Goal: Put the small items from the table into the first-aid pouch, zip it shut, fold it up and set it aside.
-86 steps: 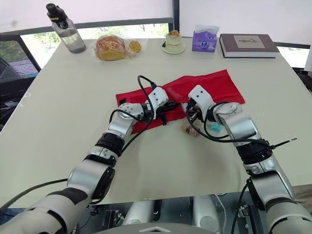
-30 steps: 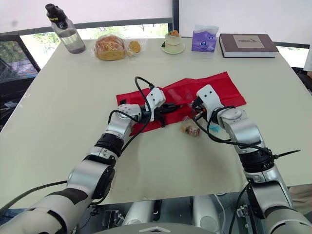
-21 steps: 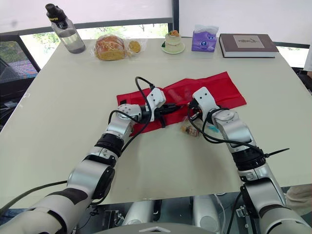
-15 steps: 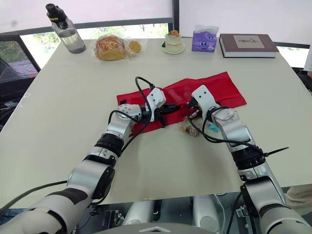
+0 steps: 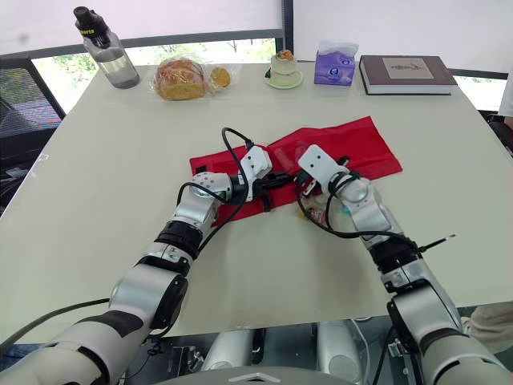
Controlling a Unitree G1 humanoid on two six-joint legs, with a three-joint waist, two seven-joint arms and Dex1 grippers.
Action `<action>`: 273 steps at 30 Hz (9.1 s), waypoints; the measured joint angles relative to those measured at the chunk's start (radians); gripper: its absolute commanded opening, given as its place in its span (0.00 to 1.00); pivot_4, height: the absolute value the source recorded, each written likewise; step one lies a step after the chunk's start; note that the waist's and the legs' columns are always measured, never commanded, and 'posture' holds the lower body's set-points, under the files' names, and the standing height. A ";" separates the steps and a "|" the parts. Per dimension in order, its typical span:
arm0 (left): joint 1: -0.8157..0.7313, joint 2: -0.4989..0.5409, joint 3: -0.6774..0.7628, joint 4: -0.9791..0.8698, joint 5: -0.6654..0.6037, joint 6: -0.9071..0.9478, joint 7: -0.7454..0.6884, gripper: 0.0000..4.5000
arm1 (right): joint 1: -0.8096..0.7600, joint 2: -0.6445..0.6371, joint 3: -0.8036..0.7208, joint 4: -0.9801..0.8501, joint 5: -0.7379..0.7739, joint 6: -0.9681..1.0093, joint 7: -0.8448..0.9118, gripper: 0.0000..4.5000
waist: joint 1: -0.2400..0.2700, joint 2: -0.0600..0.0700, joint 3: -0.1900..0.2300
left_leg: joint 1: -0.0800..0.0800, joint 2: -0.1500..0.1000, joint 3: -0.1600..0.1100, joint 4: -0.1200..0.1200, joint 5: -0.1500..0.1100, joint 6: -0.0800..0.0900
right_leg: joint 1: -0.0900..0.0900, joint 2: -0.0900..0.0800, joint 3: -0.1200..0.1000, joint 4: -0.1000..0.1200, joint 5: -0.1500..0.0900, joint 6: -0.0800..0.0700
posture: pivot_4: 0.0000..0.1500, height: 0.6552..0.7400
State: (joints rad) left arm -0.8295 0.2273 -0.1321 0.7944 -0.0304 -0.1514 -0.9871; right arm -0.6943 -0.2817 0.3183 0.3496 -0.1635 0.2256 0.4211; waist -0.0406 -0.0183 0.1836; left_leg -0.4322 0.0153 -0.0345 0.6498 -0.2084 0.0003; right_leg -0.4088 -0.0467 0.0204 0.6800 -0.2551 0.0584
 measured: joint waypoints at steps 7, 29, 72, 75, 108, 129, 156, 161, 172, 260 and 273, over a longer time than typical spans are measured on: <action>0.003 0.003 0.000 0.000 0.000 -0.001 -0.001 0.00 | 0.000 0.017 0.001 0.021 -0.032 -0.043 0.013 0.01 | 0.000 0.000 0.000 | 0.000 0.000 0.000 0.000 0.000 0.000 | 0.000 0.000 0.000 0.000 0.000 0.000 | 1.00 1.00; -0.041 0.061 -0.002 0.087 0.020 -0.078 -0.025 0.00 | 0.221 -0.170 -0.214 -0.404 0.202 0.127 0.239 0.01 | 0.004 0.000 0.000 | 0.000 0.000 0.000 0.000 0.000 0.000 | 0.000 0.000 0.000 0.000 0.000 0.000 | 1.00 1.00; -0.105 0.106 0.014 0.279 0.030 -0.208 -0.055 0.00 | 0.974 -0.653 -1.297 -0.677 0.993 0.365 0.829 0.99 | 0.025 0.000 0.000 | 0.003 0.001 0.000 0.003 0.000 0.000 | 0.005 0.000 0.000 -0.001 -0.001 0.001 | 1.00 1.00; -0.107 0.110 0.014 0.282 0.032 -0.213 -0.051 0.00 | 0.968 -0.652 -1.272 -0.677 0.995 0.359 0.816 0.99 | 0.026 0.000 0.000 | 0.003 0.001 0.000 0.003 0.000 0.000 | 0.005 0.000 0.000 -0.001 0.000 0.001 | 1.00 1.00; -0.063 0.125 0.015 0.195 0.037 -0.202 -0.029 0.00 | 0.373 -0.382 -0.136 -0.481 0.421 0.120 0.546 0.99 | 0.028 0.000 0.000 | 0.002 0.000 -0.001 0.004 0.000 0.000 | 0.004 0.000 -0.002 -0.001 0.000 0.001 | 1.00 1.00; -0.045 0.110 0.016 0.159 0.034 -0.197 -0.012 0.00 | 0.256 -0.287 -0.129 -0.432 0.293 0.124 0.421 0.20 | 0.026 0.000 0.000 | 0.002 0.000 -0.001 0.004 0.000 0.000 | 0.004 0.000 -0.001 0.000 0.000 0.001 | 1.00 1.00; 0.002 0.083 0.037 0.082 0.017 -0.157 -0.011 0.00 | 0.115 -0.038 -0.093 -0.391 0.174 0.544 0.125 0.20 | 0.026 0.000 0.000 | 0.002 0.000 -0.001 0.003 0.000 0.000 | 0.004 0.000 -0.002 0.000 0.000 0.000 | 1.00 1.00; 0.009 0.066 0.036 0.076 0.017 -0.155 -0.012 0.00 | 0.080 0.041 -0.145 -0.350 0.174 0.623 0.017 0.20 | 0.027 0.000 0.000 | 0.001 0.000 -0.001 0.003 0.000 0.000 | 0.004 0.000 -0.002 0.000 0.000 0.000 | 1.00 1.00; 0.020 0.050 0.025 0.041 0.017 -0.147 -0.014 0.00 | 0.019 0.197 -0.230 -0.218 0.198 0.595 -0.135 0.20 | 0.025 0.000 0.000 | 0.002 0.000 -0.001 0.003 0.000 0.000 | 0.004 0.000 -0.002 0.000 0.000 0.000 | 1.00 1.00; 0.188 0.370 0.059 -0.118 -0.044 -0.115 -0.097 0.00 | 0.824 -0.275 -0.672 -0.893 0.753 0.164 0.313 1.00 | 0.002 0.000 0.000 | 0.004 0.006 0.002 0.001 0.000 0.000 | 0.003 0.004 0.001 -0.001 0.000 0.000 | 1.00 1.00; 0.364 0.516 0.142 -0.321 -0.095 0.016 -0.086 0.00 | 0.818 -0.384 -0.727 -0.973 0.919 0.234 0.333 1.00 | 0.013 0.000 0.000 | 0.005 0.008 0.003 0.001 0.000 0.000 | 0.004 0.005 0.003 -0.002 0.000 0.000 | 1.00 1.00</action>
State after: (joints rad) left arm -0.4654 0.7429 0.0103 0.4734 -0.1250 -0.1353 -1.0728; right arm 0.1237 -0.6653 -0.4091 -0.6235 0.7557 0.4593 0.7543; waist -0.0279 -0.0181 0.1831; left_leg -0.4270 0.0230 -0.0311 0.6511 -0.2087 0.0002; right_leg -0.4051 -0.0414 0.0236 0.6782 -0.2550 0.0580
